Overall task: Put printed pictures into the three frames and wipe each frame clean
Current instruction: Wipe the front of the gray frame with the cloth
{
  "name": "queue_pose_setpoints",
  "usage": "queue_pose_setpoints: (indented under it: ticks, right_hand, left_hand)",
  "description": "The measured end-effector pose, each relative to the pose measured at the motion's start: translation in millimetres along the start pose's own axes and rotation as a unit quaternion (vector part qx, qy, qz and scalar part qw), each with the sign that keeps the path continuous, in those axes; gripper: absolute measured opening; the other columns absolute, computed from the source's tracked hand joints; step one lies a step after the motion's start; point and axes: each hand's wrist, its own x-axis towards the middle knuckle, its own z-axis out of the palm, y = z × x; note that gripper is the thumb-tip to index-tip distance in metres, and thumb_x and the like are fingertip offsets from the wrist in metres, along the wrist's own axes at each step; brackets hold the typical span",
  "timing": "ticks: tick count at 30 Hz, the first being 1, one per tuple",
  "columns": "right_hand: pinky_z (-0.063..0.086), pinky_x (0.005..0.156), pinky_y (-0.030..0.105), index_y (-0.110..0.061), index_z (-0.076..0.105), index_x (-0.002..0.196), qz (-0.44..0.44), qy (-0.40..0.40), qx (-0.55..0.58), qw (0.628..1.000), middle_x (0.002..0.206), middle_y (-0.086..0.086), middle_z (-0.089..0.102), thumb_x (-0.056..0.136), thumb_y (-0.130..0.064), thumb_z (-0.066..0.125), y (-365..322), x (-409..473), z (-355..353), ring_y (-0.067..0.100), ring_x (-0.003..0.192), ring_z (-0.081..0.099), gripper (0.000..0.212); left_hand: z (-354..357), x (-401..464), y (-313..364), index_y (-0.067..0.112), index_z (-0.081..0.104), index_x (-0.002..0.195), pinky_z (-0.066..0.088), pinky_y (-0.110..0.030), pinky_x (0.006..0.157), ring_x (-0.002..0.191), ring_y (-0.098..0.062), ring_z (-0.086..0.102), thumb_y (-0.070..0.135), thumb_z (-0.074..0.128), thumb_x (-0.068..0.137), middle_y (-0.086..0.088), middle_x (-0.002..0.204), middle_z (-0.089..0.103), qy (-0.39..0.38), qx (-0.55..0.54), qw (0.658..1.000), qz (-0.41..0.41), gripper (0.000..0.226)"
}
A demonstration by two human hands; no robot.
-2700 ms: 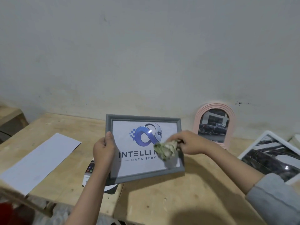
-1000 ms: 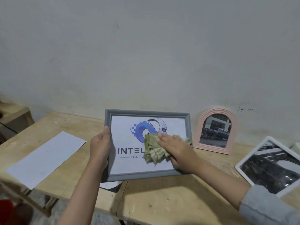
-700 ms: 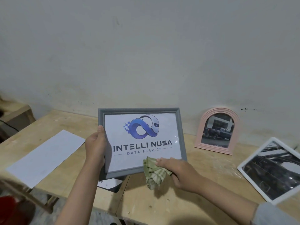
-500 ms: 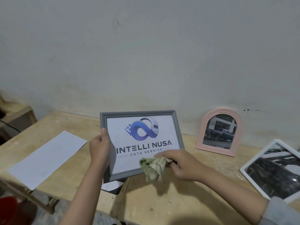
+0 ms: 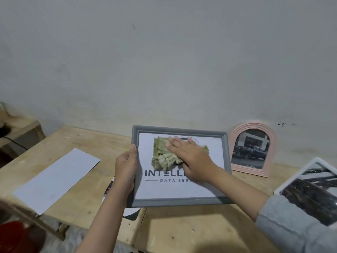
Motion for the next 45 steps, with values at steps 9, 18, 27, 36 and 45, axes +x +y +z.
queue_pose_setpoints:
  ticks: [9,18,27,36,45]
  right_hand:
    - [0.040,0.104,0.041,-0.017,0.040,0.138,-0.034,-0.074,0.075,0.994,0.146,0.003,0.042,0.058,-0.006,0.028,-35.3,-58.7,27.5,0.016,0.136,0.037,0.081]
    - [0.049,0.080,0.025,-0.026,0.063,0.118,0.105,-0.181,0.277,0.938,0.102,-0.006,0.070,0.071,-0.005,0.040,-34.0,-37.1,-13.1,0.010,0.090,0.063,0.057]
    - [0.028,0.110,0.049,-0.007,0.046,0.138,0.011,0.038,0.018,0.999,0.147,0.010,0.040,0.062,0.011,0.045,1.2,23.0,-17.5,0.025,0.139,0.032,0.078]
    - [0.037,0.104,0.049,-0.009,0.041,0.137,-0.016,-0.007,0.035,0.999,0.145,0.011,0.044,0.059,0.010,0.038,-29.9,-28.6,32.0,0.027,0.134,0.040,0.080]
    - [0.030,0.113,0.038,-0.020,0.044,0.139,-0.007,-0.165,0.192,0.967,0.149,-0.006,0.038,0.065,0.008,0.033,-47.8,-69.0,37.4,0.008,0.139,0.030,0.080]
  left_hand:
    - [-14.8,11.3,0.5,0.014,0.037,0.069,0.024,-0.029,0.062,0.068,-0.020,0.029,0.046,0.044,0.096,-0.005,0.074,0.035,0.030,-0.006,0.999,-0.020,0.043]
    - [-23.9,10.9,-1.5,0.021,0.020,0.061,0.016,-0.030,0.058,0.060,-0.016,0.020,0.045,0.043,0.097,-0.001,0.063,0.020,0.064,0.002,0.997,-0.039,0.049]
    - [-8.9,4.8,-2.7,0.014,0.047,0.077,0.028,-0.032,0.070,0.075,-0.019,0.038,0.049,0.046,0.095,-0.003,0.083,0.043,-0.009,-0.033,0.999,-0.015,0.038]
    - [-14.4,6.7,-14.3,0.018,0.051,0.083,0.030,-0.030,0.067,0.077,-0.018,0.039,0.050,0.043,0.095,-0.002,0.085,0.044,0.015,-0.009,1.000,-0.024,0.035]
    - [-18.7,12.8,-15.8,0.015,0.034,0.065,0.023,-0.029,0.063,0.067,-0.020,0.027,0.046,0.044,0.096,-0.005,0.069,0.031,0.054,-0.027,0.998,-0.037,0.046]
